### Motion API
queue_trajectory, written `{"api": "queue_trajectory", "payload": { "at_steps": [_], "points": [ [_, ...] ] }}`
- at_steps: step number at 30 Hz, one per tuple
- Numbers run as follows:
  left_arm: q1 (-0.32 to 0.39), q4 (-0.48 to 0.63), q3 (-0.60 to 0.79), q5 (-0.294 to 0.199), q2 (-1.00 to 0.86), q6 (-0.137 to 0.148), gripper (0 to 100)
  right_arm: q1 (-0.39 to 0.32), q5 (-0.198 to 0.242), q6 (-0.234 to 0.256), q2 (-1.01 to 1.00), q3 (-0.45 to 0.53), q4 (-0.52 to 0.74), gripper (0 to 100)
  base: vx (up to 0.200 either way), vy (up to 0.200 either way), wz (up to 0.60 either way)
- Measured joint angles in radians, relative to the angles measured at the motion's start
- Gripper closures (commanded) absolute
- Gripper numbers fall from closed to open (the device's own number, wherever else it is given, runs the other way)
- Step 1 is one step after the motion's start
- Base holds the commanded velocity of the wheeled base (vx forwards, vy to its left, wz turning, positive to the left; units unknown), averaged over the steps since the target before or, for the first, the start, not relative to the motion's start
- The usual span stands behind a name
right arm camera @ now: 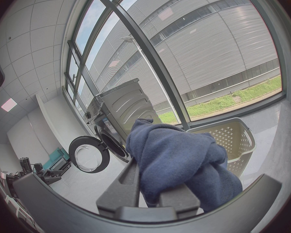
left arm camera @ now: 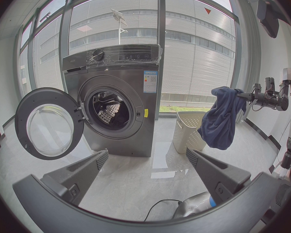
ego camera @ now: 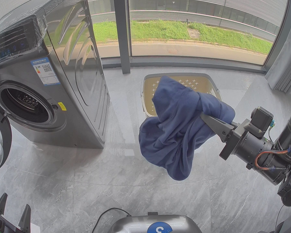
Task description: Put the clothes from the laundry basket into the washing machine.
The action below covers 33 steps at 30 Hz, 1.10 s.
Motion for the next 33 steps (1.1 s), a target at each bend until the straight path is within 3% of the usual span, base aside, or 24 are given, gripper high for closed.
{"api": "queue_trajectory", "payload": {
  "at_steps": [33],
  "points": [
    [0.0,0.001,0.0,-0.001,0.0,-0.004,0,0.001,0.002,-0.001,0.006,0.003,-0.001,100,0.0,0.188,0.0]
  ]
}}
